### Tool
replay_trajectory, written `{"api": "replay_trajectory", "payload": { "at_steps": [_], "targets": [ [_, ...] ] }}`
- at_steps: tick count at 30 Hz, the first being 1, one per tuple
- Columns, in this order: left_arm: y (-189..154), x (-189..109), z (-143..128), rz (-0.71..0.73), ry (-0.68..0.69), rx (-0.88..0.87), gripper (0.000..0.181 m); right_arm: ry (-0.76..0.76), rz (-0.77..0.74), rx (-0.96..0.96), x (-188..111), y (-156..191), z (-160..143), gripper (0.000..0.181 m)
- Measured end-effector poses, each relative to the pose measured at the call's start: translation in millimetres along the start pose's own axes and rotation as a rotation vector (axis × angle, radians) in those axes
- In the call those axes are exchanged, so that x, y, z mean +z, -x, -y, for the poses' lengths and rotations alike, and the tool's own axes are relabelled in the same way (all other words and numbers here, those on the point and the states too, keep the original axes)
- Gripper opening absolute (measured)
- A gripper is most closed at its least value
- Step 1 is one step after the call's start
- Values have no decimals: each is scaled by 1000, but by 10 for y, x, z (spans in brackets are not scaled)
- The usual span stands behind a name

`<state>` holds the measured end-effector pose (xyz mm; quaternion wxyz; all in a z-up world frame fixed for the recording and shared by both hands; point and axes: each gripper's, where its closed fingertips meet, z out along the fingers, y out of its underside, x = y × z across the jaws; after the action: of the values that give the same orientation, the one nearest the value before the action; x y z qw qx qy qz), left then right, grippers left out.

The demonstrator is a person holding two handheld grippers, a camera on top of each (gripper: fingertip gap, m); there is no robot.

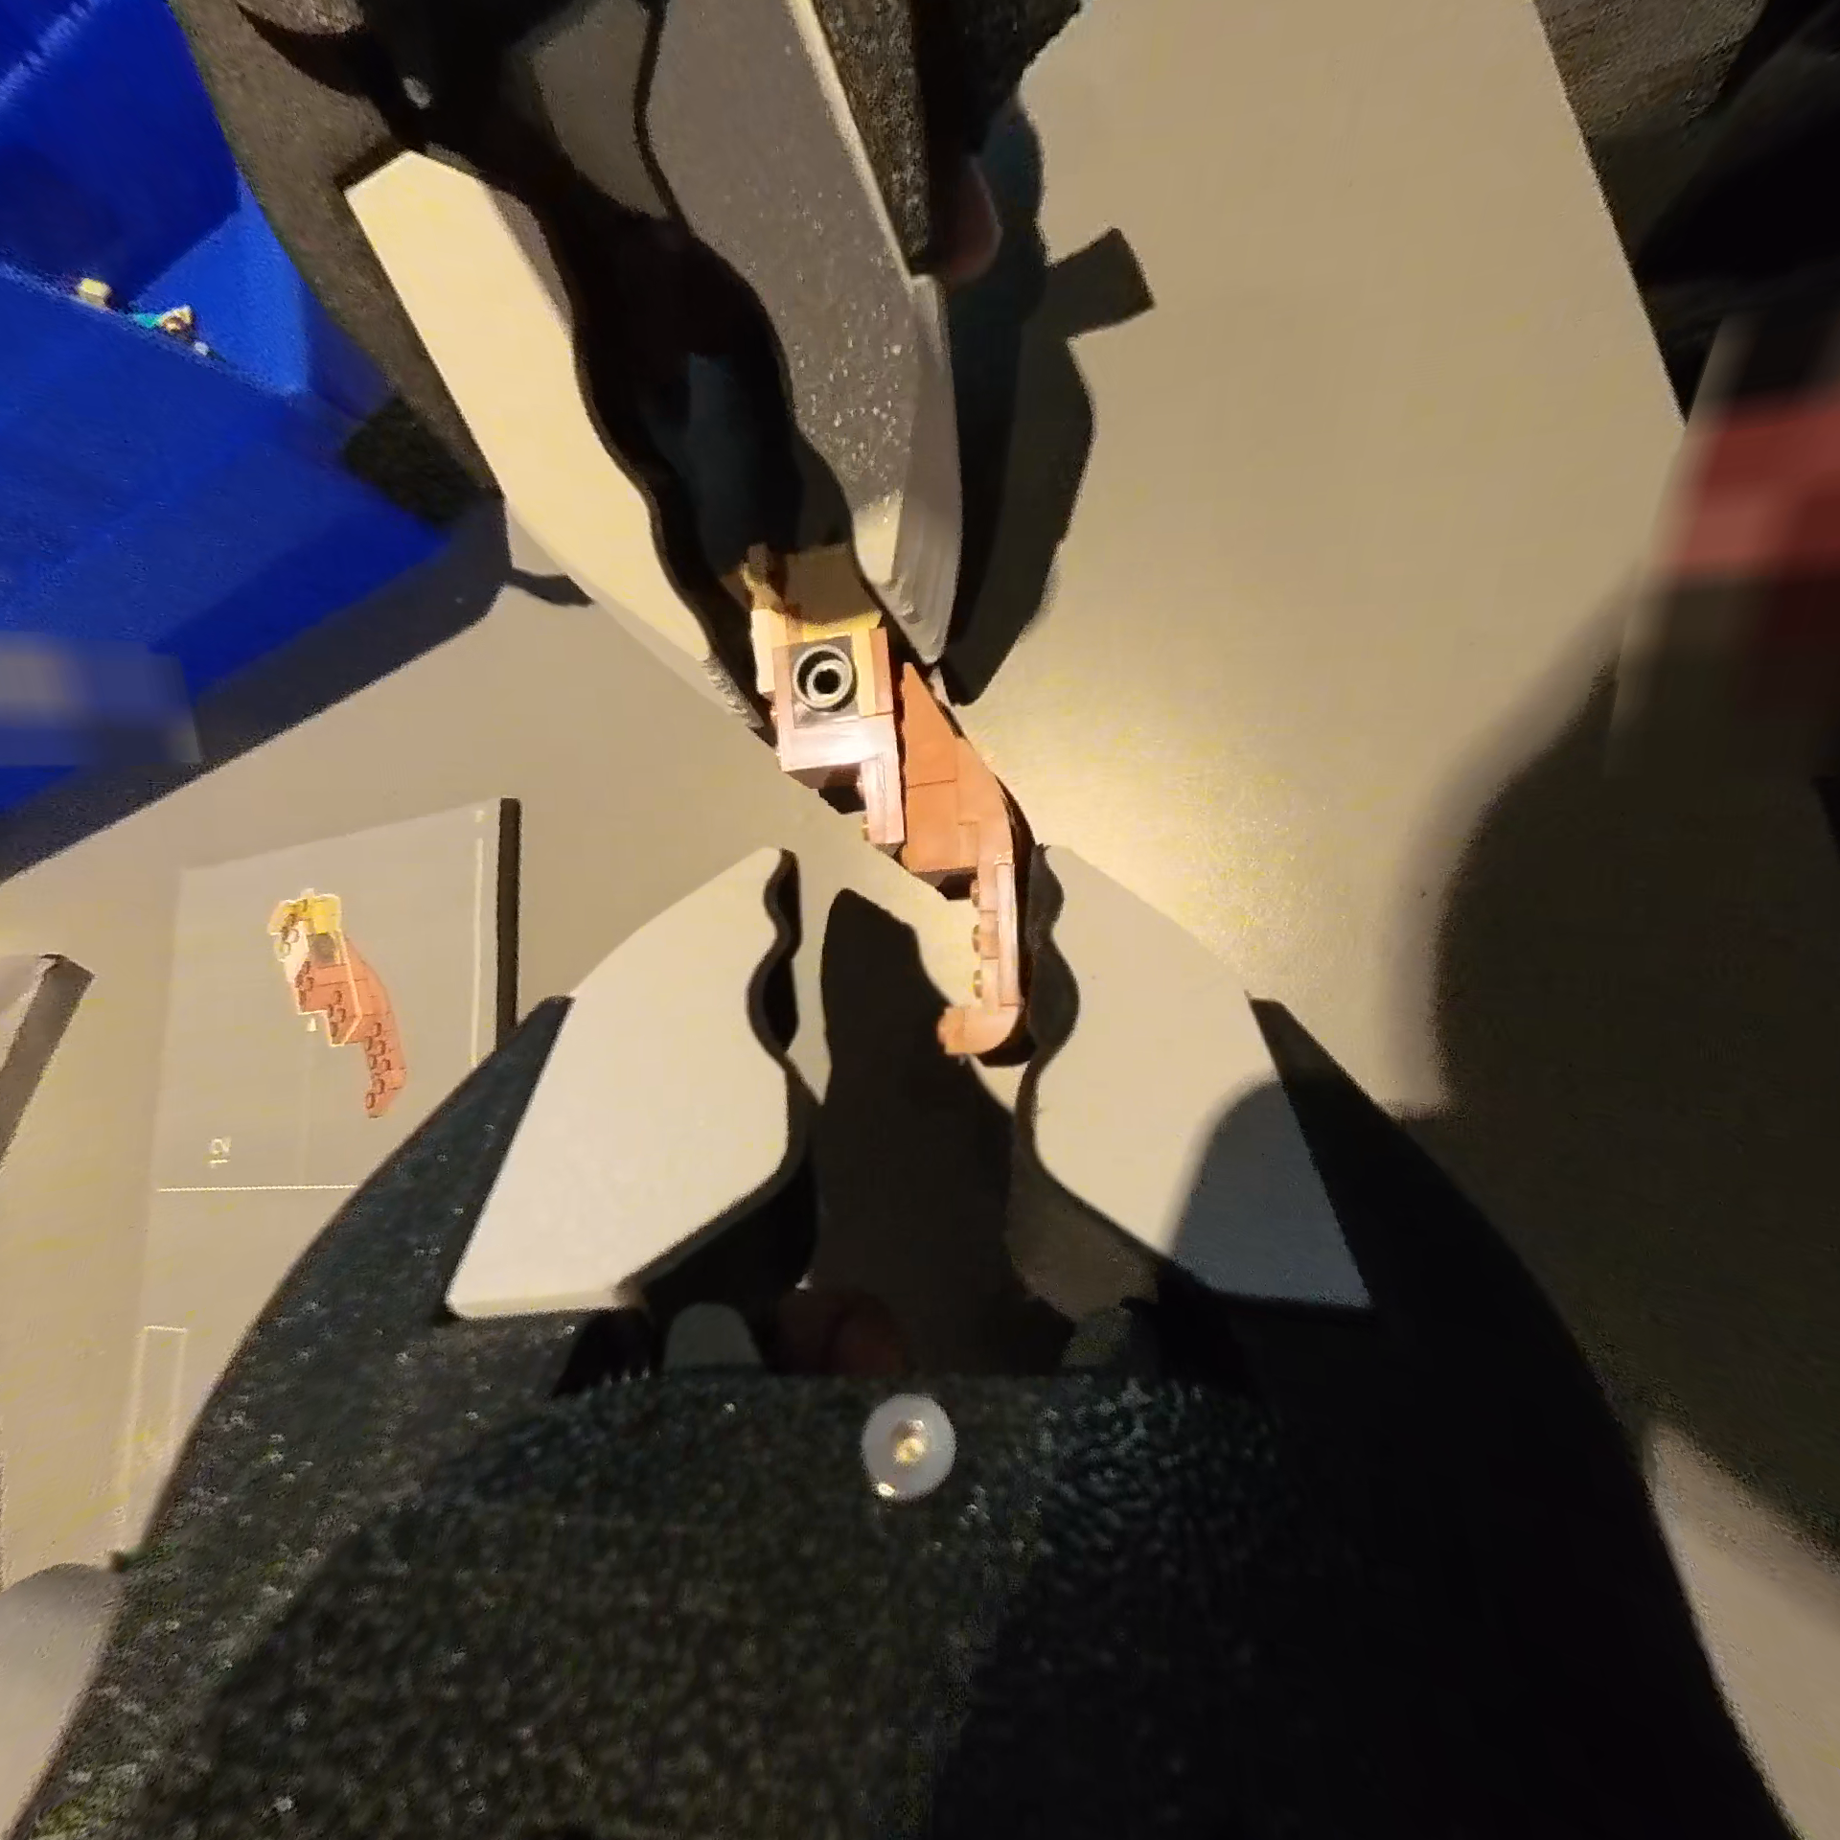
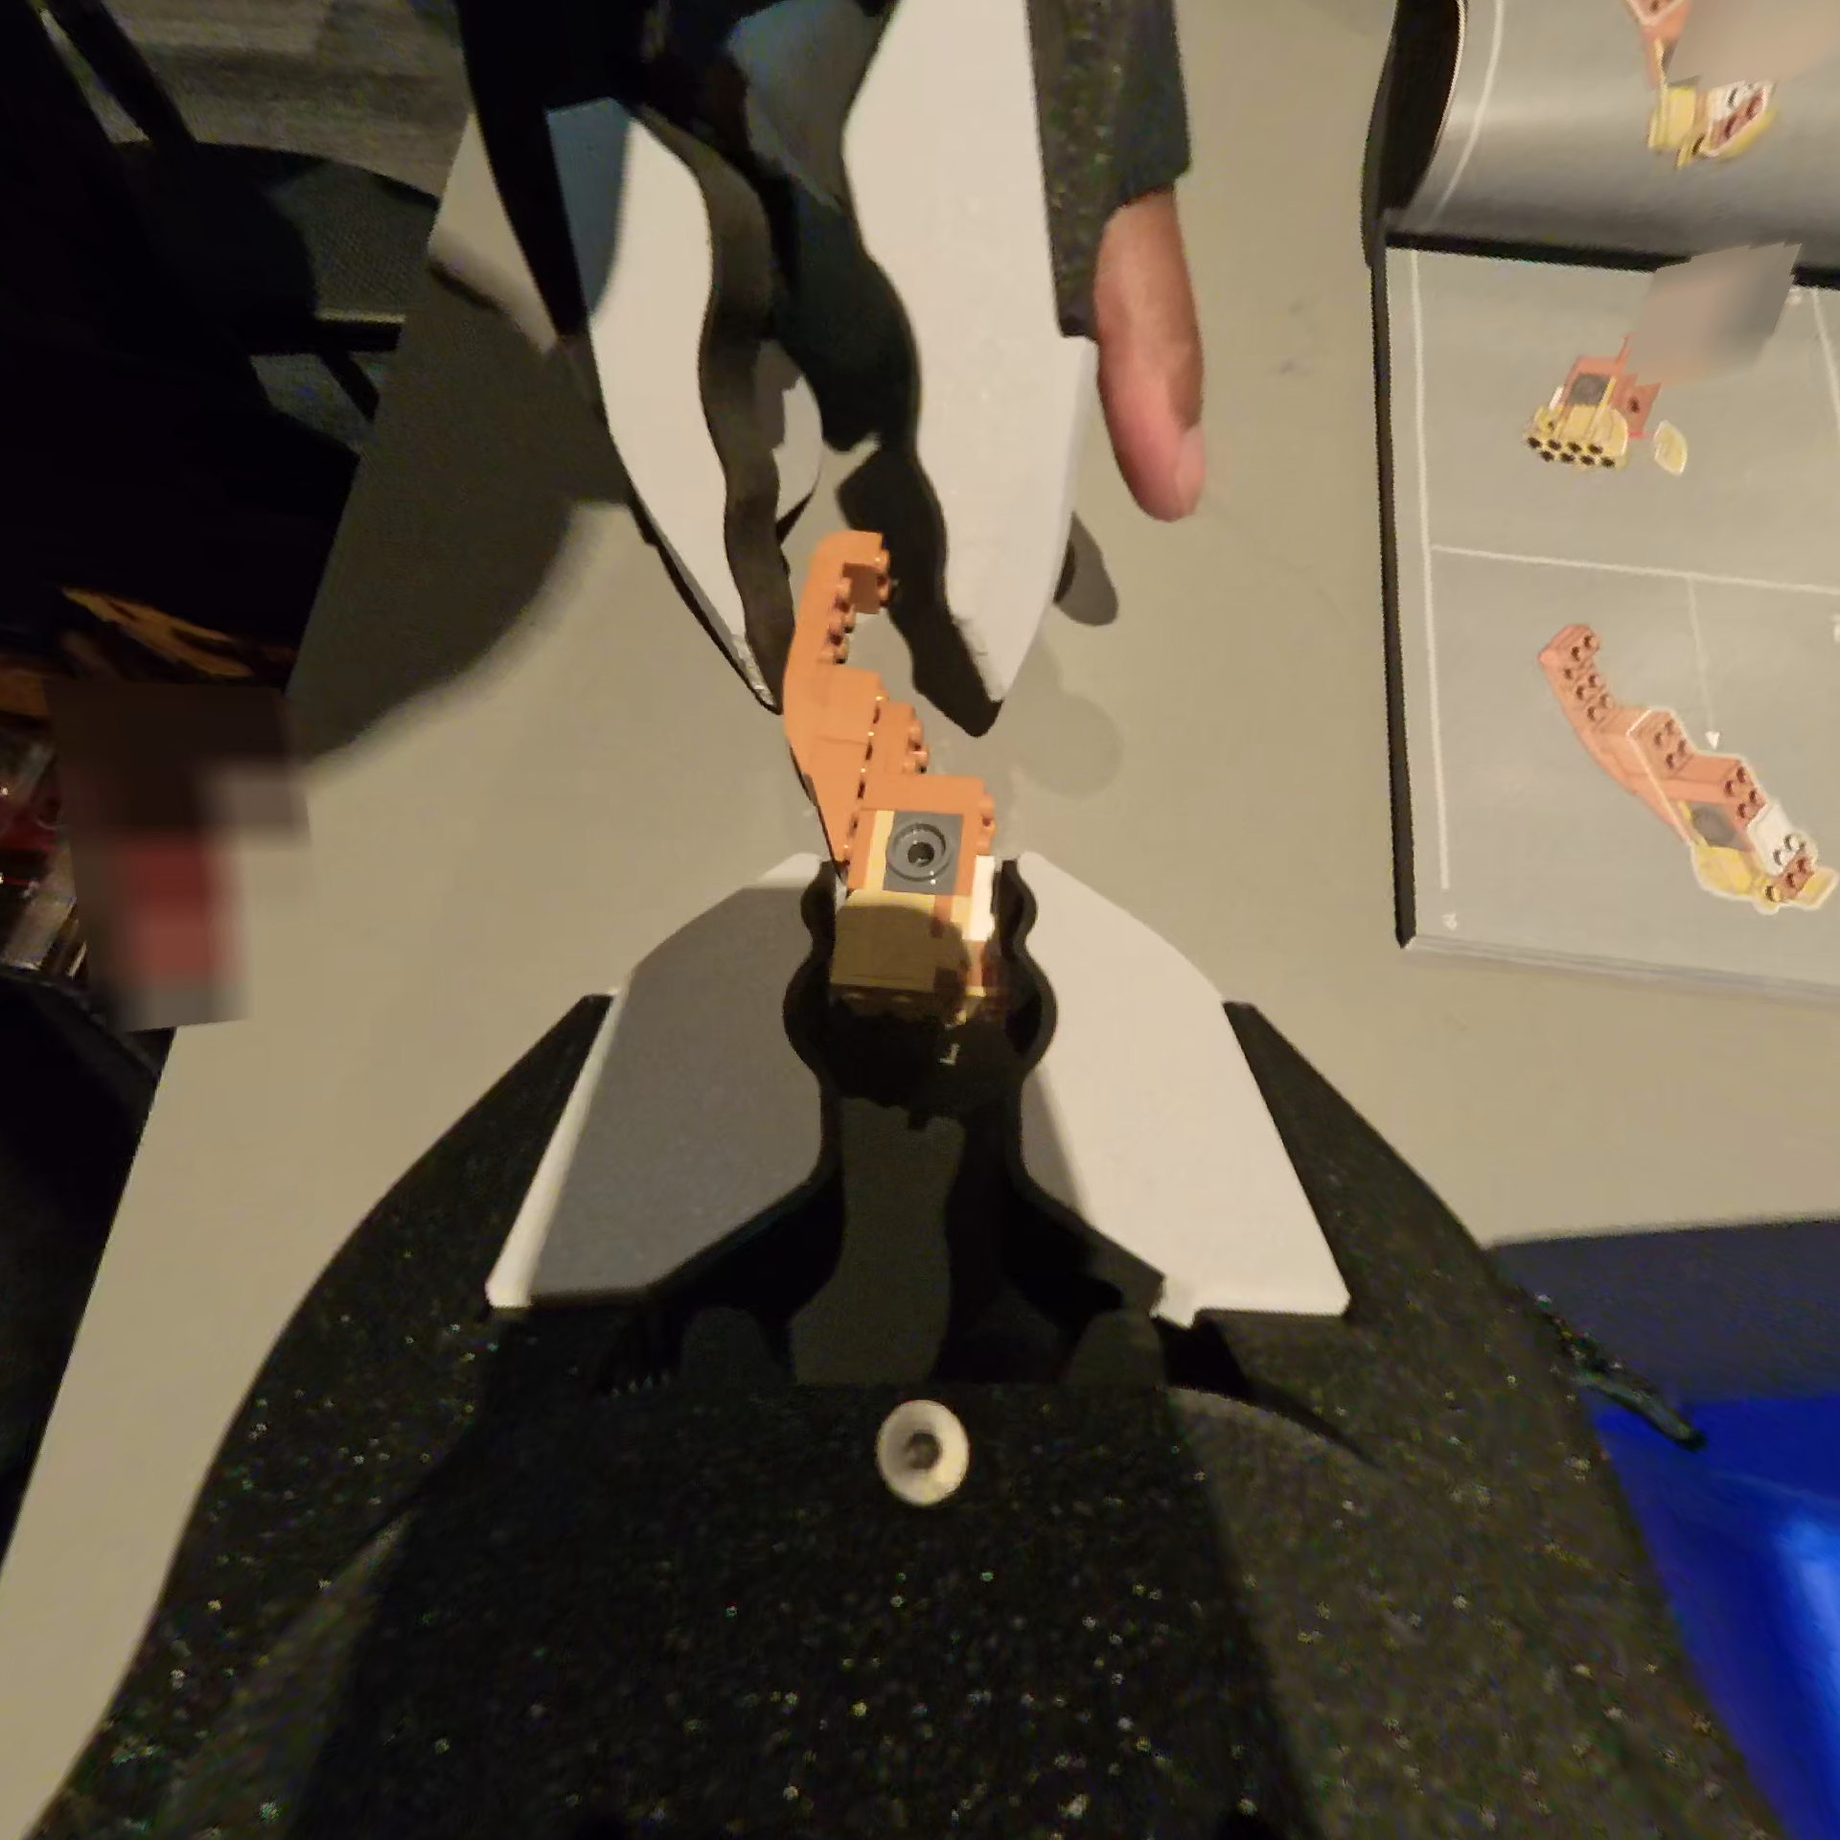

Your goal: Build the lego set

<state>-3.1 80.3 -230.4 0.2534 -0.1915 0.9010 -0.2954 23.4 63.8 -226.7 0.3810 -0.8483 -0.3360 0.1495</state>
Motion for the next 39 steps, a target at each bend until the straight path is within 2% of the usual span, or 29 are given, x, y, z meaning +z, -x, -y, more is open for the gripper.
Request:
{"api": "replay_trajectory", "payload": {
  "at_steps": [16, 31, 39],
  "targets": [
    [-15, -16, -10, 4, -10, -7, 41, -1, -57, 84, -6, -83, 1, 29],
    [11, -7, -17, 5, -9, -5, 40, 15, -7, 97, 13, -45, 4, 30],
    [16, -14, -29, 22, 6, 5, 38, 50, -23, 67, 2, -17, -61, 36]
  ]
}}
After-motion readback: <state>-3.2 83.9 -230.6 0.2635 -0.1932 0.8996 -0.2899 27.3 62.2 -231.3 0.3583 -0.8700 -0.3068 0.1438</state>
